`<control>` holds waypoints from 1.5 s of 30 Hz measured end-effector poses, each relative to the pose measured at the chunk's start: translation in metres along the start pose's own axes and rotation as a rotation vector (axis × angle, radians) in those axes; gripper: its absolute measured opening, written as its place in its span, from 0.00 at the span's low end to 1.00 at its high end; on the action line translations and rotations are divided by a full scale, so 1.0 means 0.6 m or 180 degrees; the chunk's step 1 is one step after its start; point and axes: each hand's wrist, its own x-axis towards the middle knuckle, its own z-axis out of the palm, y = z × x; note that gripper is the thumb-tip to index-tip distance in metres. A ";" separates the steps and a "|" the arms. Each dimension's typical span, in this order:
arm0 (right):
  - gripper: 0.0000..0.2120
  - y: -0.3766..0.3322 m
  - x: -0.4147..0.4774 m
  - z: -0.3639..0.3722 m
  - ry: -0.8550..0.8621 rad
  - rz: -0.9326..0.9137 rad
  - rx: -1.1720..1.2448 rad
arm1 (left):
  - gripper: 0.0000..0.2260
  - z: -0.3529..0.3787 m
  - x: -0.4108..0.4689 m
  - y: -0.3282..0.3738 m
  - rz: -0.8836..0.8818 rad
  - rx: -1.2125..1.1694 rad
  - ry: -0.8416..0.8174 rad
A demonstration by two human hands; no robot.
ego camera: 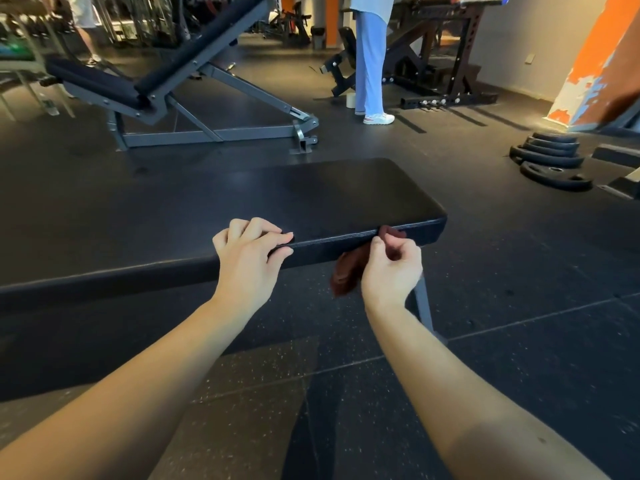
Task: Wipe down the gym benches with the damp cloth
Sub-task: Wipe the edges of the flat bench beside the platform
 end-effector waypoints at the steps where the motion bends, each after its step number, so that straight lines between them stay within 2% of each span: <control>1: 0.03 0.000 -0.014 0.007 -0.0068 -0.0010 0.0013 | 0.08 -0.001 0.000 0.000 0.0023 0.0011 -0.0009; 4: 0.06 -0.001 -0.061 0.030 -0.0323 -0.0070 0.0062 | 0.09 -0.008 -0.003 -0.006 0.0116 0.0057 -0.0029; 7: 0.11 -0.001 -0.123 0.061 -0.0837 -0.0122 -0.0028 | 0.09 -0.019 -0.008 -0.015 0.0158 0.0158 -0.0017; 10: 0.09 -0.003 -0.170 0.089 -0.1253 0.0068 -0.0042 | 0.07 -0.035 -0.015 -0.032 0.0013 0.0183 0.0009; 13: 0.06 -0.001 -0.154 0.089 -0.1118 0.0140 0.0006 | 0.07 -0.049 -0.025 -0.046 0.0001 0.0221 0.0055; 18: 0.04 -0.019 -0.066 0.033 -0.0313 0.0237 -0.0055 | 0.07 -0.066 -0.031 -0.066 0.0023 0.0235 0.0076; 21: 0.05 -0.029 -0.044 0.015 -0.0101 0.0399 0.0021 | 0.08 -0.077 -0.037 -0.079 0.0009 0.0222 0.0073; 26: 0.03 -0.024 -0.106 0.063 -0.0273 0.0271 0.0048 | 0.11 -0.082 -0.041 -0.093 0.0270 0.0212 0.0076; 32: 0.04 -0.011 -0.191 0.112 -0.1142 0.0111 -0.0189 | 0.11 -0.088 -0.043 -0.111 0.0303 0.0229 0.0143; 35: 0.04 -0.016 -0.165 0.099 -0.0974 0.0142 -0.0193 | 0.10 -0.085 -0.044 -0.110 0.0258 0.0187 0.0162; 41: 0.04 -0.038 -0.084 0.050 -0.0055 0.0274 -0.0093 | 0.10 -0.087 -0.045 -0.113 0.0255 0.0117 0.0124; 45: 0.03 -0.039 -0.128 0.072 -0.0254 0.0294 -0.0013 | 0.09 -0.097 -0.049 -0.123 0.0207 0.0104 0.0107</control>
